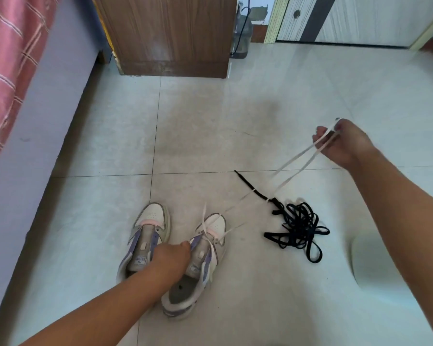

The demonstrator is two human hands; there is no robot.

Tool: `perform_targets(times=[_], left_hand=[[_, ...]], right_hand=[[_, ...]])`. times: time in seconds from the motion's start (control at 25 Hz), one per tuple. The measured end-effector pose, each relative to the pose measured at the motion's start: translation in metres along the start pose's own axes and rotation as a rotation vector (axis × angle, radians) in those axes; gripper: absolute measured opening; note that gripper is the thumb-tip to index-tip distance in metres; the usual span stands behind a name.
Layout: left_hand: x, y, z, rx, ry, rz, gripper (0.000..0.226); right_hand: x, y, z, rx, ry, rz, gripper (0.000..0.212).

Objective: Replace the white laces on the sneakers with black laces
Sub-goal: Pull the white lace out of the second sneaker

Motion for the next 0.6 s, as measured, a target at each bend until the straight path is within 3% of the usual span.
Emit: perform_targets(times=[0.04,0.12,0.2,0.24,0.32,0.4,0.44,0.52,0.56,0.6], left_hand=[[0.004,0.012,-0.002,-0.026,0.017,-0.070,0.037],[0.008,0.054,-0.008,-0.173,-0.017,-0.382,0.064],[-0.006,0.112,-0.019,-0.374,-0.202,-0.734,0.092],[-0.015,0.133,-0.022,-0.416,-0.303,-0.892,0.093],[-0.032,0.145,-0.016,-0.359,-0.428,-1.079,0.058],[-0.023,0.125,0.001,-0.300,-0.351,-0.972,0.029],[-0.005,0.112,0.009,-0.313,-0.268,-0.904,0.028],[0.027,0.095,0.014,-0.327,-0.205,-1.013,0.027],[0.033,0.093,0.012,-0.309,-0.235,-1.148,0.024],[0.032,0.097,0.007,-0.298,-0.272,-1.238,0.021]], right_hand=[[-0.024,-0.029,-0.012,0.134,-0.086,-0.038,0.017],[-0.073,-0.085,-0.046,0.346,-0.226,-0.117,0.024],[-0.102,-0.131,-0.082,0.517,-0.303,-0.057,0.028],[-0.103,-0.150,-0.099,0.594,-0.325,0.019,0.027],[-0.077,-0.173,-0.121,0.727,-0.337,0.230,0.023],[-0.031,-0.165,-0.121,0.752,-0.238,0.354,0.020],[-0.014,-0.142,-0.109,0.662,-0.124,0.241,0.016],[-0.005,-0.085,-0.090,0.418,0.079,-0.336,0.006],[-0.029,-0.069,-0.088,0.405,0.070,-0.719,0.018],[-0.073,-0.063,-0.095,0.517,-0.029,-1.064,0.039]])
Point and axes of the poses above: each hand's wrist, its own z-axis towards the middle knuckle, its own y-axis out of the back of the hand, x = y × z, the point moved 10 cm from there along z, towards the middle knuckle, and after that the axes turned 6 degrees about x, right-handed, at the moved point
